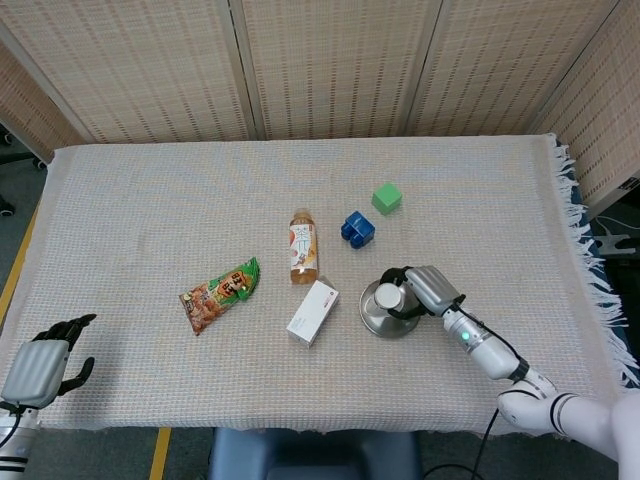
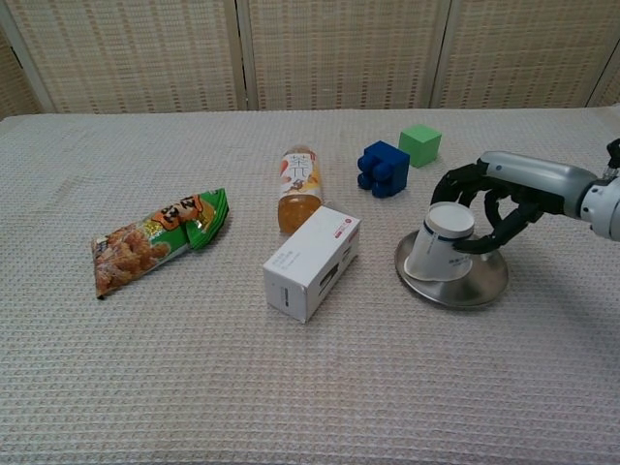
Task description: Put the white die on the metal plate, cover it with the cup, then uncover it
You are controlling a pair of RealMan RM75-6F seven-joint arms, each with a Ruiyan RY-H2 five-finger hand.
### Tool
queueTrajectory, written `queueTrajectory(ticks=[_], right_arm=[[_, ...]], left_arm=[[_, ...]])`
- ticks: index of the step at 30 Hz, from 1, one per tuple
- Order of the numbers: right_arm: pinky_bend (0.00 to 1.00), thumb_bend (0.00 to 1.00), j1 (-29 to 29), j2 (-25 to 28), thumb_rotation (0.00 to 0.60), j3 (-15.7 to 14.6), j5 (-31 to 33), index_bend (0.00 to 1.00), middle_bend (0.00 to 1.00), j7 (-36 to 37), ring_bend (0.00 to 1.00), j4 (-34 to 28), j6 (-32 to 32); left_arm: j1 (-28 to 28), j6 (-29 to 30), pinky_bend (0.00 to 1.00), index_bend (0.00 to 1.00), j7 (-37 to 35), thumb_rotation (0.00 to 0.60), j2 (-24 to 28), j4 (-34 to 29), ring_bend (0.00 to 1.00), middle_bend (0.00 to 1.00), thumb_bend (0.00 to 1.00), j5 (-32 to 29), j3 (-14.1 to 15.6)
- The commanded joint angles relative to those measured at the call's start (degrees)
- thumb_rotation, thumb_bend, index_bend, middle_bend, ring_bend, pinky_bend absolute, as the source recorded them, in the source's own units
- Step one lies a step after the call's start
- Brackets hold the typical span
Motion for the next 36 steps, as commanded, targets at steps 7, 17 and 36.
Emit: queueTrajectory(ticks=[7, 17, 36], right_arm=[[0.62, 0.12, 0.54, 1.92, 0.600, -1.40, -2.90, 0.45, 0.44, 3.64, 0.39, -0.83, 1.62], [0.62, 0.12, -0.91, -2.68, 0.600, 1.39, 0.93, 0.45, 0.44, -6.41, 0.39, 5.16, 4.60], [0.62, 0.12, 1.08, 4.07, 0.600, -3.70, -6.02, 0.45, 0.44, 8.90, 0.39, -2.88, 2.83]], left_arm=[[-0.09, -0.26, 0.38, 0.16, 0.10, 0.600, 0.00, -0.05, 0.23, 0.23, 0.40, -0.07, 0.04], [-0.15, -0.36, 0.38, 0.16, 0.15, 0.600, 0.00, -0.02, 0.23, 0.23, 0.40, -0.13, 0.03], [-0.15, -0.35, 0.38, 0.16, 0.38, 0.600, 0.02, -0.15, 0.23, 0.23, 0.40, -0.09, 0.10]])
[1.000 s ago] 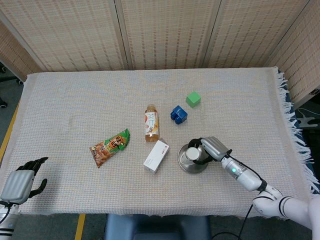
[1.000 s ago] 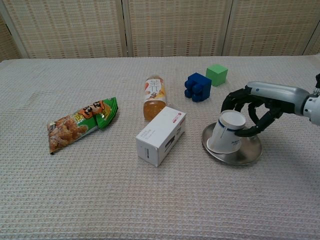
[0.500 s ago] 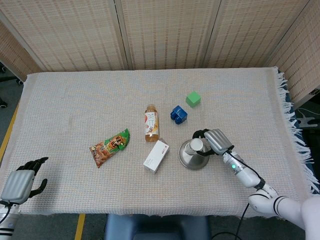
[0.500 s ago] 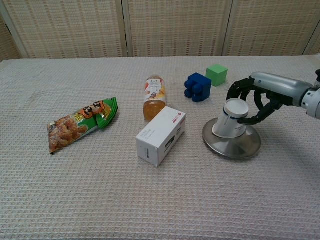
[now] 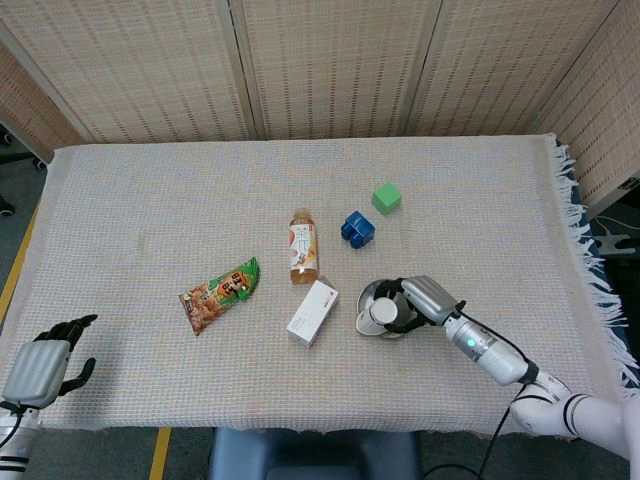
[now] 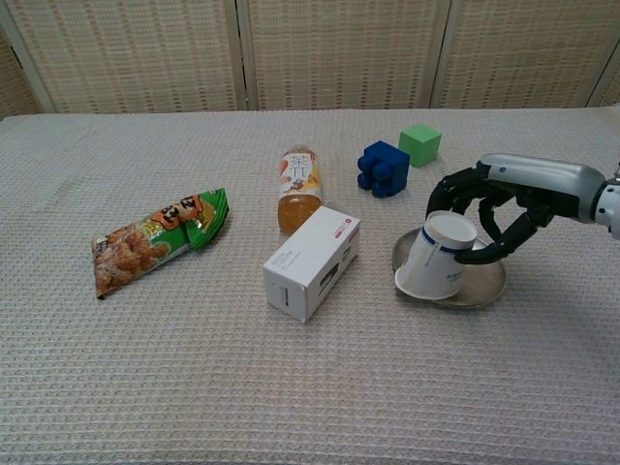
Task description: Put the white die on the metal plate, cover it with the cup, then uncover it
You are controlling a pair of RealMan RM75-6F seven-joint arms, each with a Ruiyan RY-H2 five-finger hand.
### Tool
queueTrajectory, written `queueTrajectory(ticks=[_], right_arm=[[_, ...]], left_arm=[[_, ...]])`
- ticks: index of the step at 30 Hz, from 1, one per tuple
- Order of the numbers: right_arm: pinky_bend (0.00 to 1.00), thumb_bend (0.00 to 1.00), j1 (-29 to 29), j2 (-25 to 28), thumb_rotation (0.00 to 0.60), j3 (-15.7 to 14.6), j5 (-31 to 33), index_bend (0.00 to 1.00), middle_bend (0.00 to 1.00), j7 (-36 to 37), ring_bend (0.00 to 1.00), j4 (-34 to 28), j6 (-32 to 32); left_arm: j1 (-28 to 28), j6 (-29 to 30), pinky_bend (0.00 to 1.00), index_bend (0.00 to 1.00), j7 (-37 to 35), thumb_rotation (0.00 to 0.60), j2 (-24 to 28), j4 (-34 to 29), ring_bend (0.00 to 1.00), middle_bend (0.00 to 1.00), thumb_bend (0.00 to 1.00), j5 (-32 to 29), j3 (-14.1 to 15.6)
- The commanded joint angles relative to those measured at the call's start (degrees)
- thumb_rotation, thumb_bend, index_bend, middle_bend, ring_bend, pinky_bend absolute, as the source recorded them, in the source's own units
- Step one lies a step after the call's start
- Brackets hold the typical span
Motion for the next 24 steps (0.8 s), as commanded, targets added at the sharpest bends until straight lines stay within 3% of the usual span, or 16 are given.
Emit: queueTrajectory(ticks=[1, 16, 24], right_arm=[[0.62, 0.12, 0.17, -0.17, 0.600, 0.03, 0.35, 0.45, 0.44, -0.84, 0.39, 0.70, -0.15], [0.62, 0.12, -2.08, -7.08, 0.600, 5.65, 8.42, 0.45, 0.44, -17.98, 0.39, 10.03, 2.89], [0.62, 0.12, -1.50, -4.25, 0.600, 3.93, 6.63, 0.45, 0.44, -12.32, 0.39, 5.39, 0.06]], left_arm=[[0.01, 0.01, 0.38, 0.16, 0.03, 0.600, 0.01, -0.03, 0.23, 0.23, 0.40, -0.02, 0.00], [0.01, 0.00, 0.38, 0.16, 0.00, 0.600, -0.01, 0.00, 0.23, 0.23, 0.40, -0.05, 0.00], [-0.04, -0.13, 0.38, 0.16, 0.22, 0.600, -0.05, -0.09, 0.23, 0.23, 0.40, -0.05, 0.07]])
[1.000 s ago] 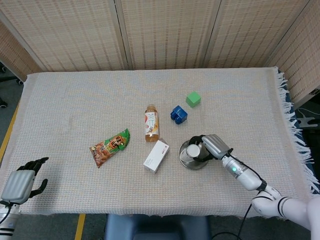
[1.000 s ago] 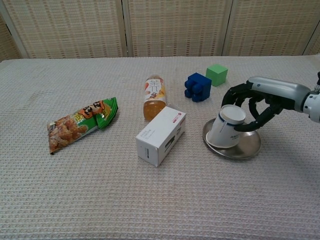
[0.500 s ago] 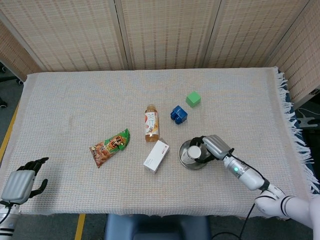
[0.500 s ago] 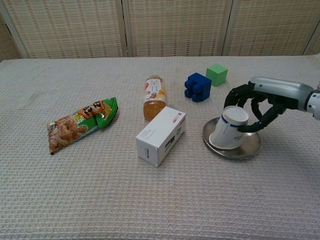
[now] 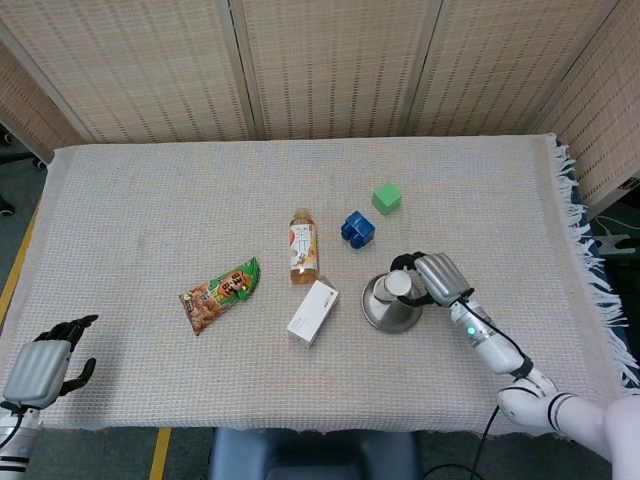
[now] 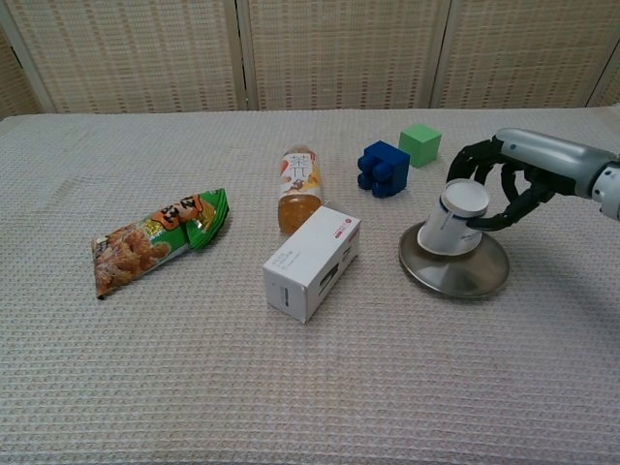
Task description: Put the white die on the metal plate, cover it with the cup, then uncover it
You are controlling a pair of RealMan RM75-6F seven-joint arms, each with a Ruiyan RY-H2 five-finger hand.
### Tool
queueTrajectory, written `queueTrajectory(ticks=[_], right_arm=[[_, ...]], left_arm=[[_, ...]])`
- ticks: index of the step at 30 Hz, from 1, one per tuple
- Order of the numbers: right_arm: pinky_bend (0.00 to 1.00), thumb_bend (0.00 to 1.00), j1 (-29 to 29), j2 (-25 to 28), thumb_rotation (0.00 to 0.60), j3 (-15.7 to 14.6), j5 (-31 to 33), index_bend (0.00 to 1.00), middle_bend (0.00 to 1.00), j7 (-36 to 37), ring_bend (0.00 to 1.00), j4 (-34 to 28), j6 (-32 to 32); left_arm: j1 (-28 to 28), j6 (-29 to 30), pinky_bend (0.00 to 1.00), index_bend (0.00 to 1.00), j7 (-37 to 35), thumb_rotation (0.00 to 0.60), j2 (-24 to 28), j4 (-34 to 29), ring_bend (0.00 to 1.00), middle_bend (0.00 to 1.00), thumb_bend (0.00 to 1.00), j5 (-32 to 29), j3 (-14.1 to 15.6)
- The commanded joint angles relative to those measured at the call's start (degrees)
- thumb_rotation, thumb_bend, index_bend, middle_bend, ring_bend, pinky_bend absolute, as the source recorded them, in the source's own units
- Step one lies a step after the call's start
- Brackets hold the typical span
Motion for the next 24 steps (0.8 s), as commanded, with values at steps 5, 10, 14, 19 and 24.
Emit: queueTrajectory(ticks=[5, 10, 14, 19, 24], right_arm=[[0.62, 0.12, 1.39, 3.73, 0.600, -2.60, -2.71, 0.45, 0.44, 8.30, 0.39, -4.58, -4.38], [0.62, 0.12, 1.85, 5.14, 0.600, -3.42, -4.46, 0.45, 0.44, 12.04, 0.39, -6.14, -4.24], [0.62, 0.12, 1.49, 5.32, 0.600, -3.40, -5.00, 0.45, 0.44, 11.09, 0.39, -5.91, -2.58], [0.62, 0.12, -0.11, 3.68, 0.600, -1.71, -3.90, 0.45, 0.44, 5.01, 0.39, -4.01, 1.85], [0.62, 0.12, -1.79, 2.50, 0.600, 0.73, -2.32, 0.45, 0.44, -0.70, 0.39, -2.67, 6.83]], left_arm=[[0.08, 0.15, 0.38, 0.16, -0.13, 0.600, 0.07, -0.06, 0.23, 0.23, 0.40, -0.05, -0.04], [0.03, 0.05, 0.38, 0.16, -0.11, 0.600, 0.06, -0.02, 0.23, 0.23, 0.40, -0.05, -0.02], [0.04, 0.07, 0.38, 0.16, -0.08, 0.600, 0.06, -0.05, 0.23, 0.23, 0.40, 0.00, 0.00], [0.03, 0.05, 0.38, 0.16, 0.02, 0.600, 0.05, -0.07, 0.23, 0.23, 0.40, -0.03, 0.00], [-0.01, -0.07, 0.38, 0.16, 0.05, 0.600, 0.03, -0.05, 0.23, 0.23, 0.40, -0.14, -0.01]])
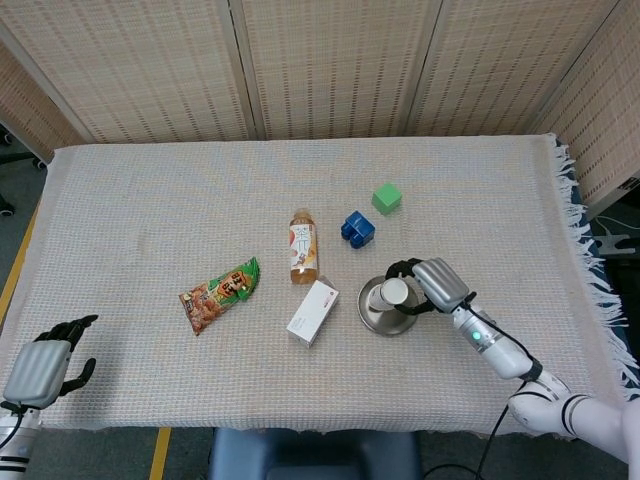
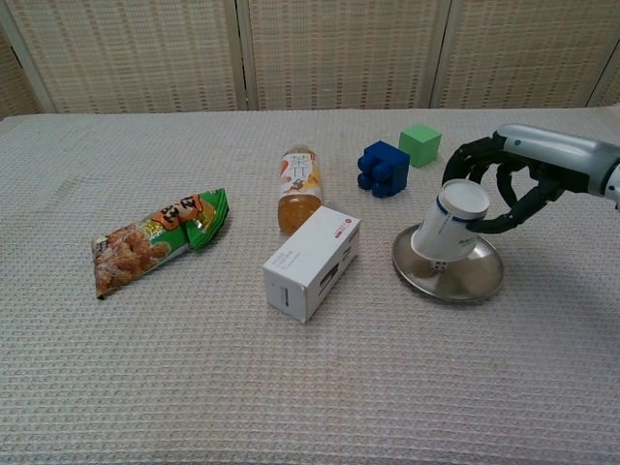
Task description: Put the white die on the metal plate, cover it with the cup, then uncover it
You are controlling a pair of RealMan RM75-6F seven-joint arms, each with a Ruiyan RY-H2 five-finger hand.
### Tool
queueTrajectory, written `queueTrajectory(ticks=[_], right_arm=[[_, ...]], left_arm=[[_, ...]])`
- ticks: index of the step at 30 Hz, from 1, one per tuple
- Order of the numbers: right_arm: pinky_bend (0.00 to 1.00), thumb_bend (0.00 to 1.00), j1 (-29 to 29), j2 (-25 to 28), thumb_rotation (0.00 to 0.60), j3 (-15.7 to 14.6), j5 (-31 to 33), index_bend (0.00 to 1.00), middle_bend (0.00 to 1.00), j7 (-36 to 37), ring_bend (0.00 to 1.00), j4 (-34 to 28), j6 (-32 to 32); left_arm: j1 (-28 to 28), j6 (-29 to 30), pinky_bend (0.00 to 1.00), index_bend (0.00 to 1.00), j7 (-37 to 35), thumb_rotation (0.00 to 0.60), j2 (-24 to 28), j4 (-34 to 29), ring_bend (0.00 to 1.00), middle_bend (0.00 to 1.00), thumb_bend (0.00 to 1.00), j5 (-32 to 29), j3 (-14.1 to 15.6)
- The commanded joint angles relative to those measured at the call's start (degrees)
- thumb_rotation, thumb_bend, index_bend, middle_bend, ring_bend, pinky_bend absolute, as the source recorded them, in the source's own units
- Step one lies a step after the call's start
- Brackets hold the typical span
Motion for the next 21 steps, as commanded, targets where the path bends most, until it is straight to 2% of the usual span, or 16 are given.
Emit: queueTrajectory(ticks=[1, 5, 11, 21], right_arm=[[0.62, 0.12, -1.58, -1.11, 0.600, 2.30, 1.78, 0.45, 0.44, -4.30, 0.39, 1.49, 3.58], [0.62, 0.12, -2.82, -0.84, 0.600, 3.87, 4.26, 0.45, 0.44, -6.37, 0.39, 2.79, 4.72], [0.62, 0.12, -4.62, 1.33, 0.600, 4.34, 7.33, 0.45, 0.44, -5.40, 0.39, 4.95, 2.94], [0.62, 0.12, -5.10, 0.84, 0.600, 3.31, 7.55, 0.44, 0.44, 1.75, 0.39, 10.48, -1.58]], left_arm=[[0.00, 0.01, 0.38, 0.16, -0.01, 0.600, 0.00, -0.01, 0.23, 0.23, 0.40, 0.01, 0.00], [0.09, 0.13, 0.38, 0.16, -0.21, 0.600, 0.14, -0.08, 0.23, 0.23, 0.40, -0.03, -0.01], [0.02, -0.19, 0.38, 0.16, -0.22, 0.600, 0.15, -0.16, 0.23, 0.23, 0.40, -0.37, -0.06], [-0.33, -1.00, 0.39, 0.16, 0.92, 0.600, 0.04, -0.49, 0.23, 0.23, 0.40, -0.59, 0.16]])
